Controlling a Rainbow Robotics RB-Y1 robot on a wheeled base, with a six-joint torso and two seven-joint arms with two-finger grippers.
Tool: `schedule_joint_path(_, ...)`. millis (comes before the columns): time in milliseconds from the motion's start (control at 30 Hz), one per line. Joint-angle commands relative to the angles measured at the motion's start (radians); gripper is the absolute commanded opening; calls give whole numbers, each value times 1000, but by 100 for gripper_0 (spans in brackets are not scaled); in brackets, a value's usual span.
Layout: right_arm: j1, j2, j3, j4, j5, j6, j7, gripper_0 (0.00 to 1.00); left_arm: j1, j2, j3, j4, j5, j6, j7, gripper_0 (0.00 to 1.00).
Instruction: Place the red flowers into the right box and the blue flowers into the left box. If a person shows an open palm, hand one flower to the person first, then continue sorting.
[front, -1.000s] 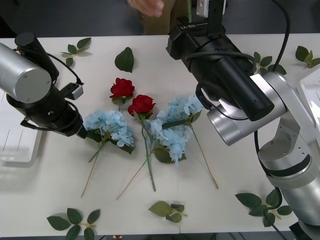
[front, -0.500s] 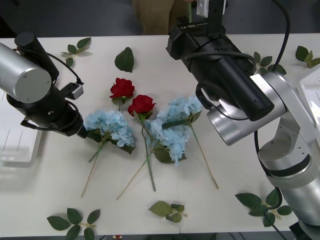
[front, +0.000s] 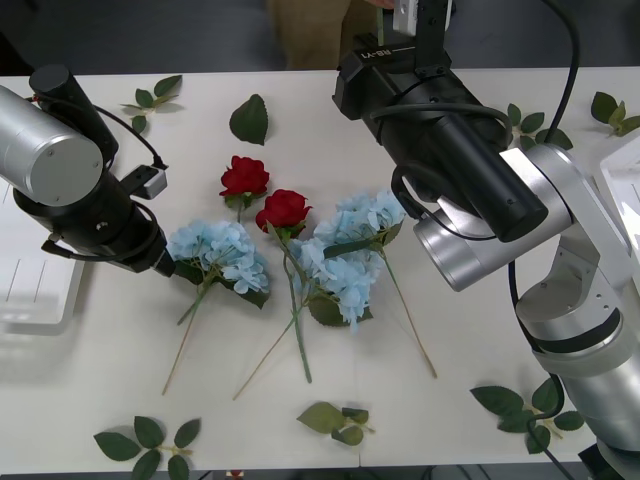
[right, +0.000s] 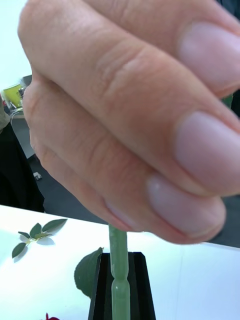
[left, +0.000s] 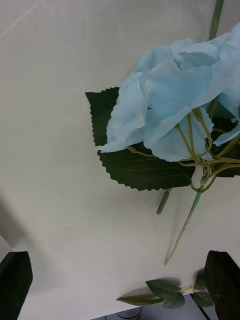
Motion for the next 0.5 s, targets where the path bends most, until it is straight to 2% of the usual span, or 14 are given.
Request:
schedule_joint_path(33, -26, -38, 11, -15, 9, -15, -40, 0, -4, -12, -10, -29, -2, -9, 45, 100)
schedule_joint_path(67, -26, -38, 11, -15, 9, -15, -39, 0, -4, -12, -10, -29, -2, -9, 45, 100)
schedule_joint_path(100, -26, -38, 11, -15, 7, -15, -40, 21, -4, -12, -10, -29, -2, -9, 45, 100)
schedule_joint_path(133, -26, -38, 11, -15, 7, -15, -40, 36, -4, -12, -10, -29, -2, -9, 45, 100)
schedule_joint_path(167, -26, -38, 11, -15, 7, -15, -40, 44, -5, -12, -10, -29, -1, -9, 45, 100)
schedule_joint_path(200, -26, -38, 11, -15, 7, -15, -39, 59, -4, -12, -10, -29, -1, -10, 45, 100)
schedule_joint_path(267, -26, -38, 11, -15, 7, -15, -40, 81, -4, -12, -10, -27, -1, -10, 45, 100)
schedule_joint_path(333, -26, -38, 11, -15, 7, -15, -39, 91, -4, -12, -10, -27, -1, -12, 45, 100)
schedule_joint_path(500, -26, -38, 11, -15, 1, -15, -39, 95, -4, -12, -10, -29, -1, -15, 45, 100)
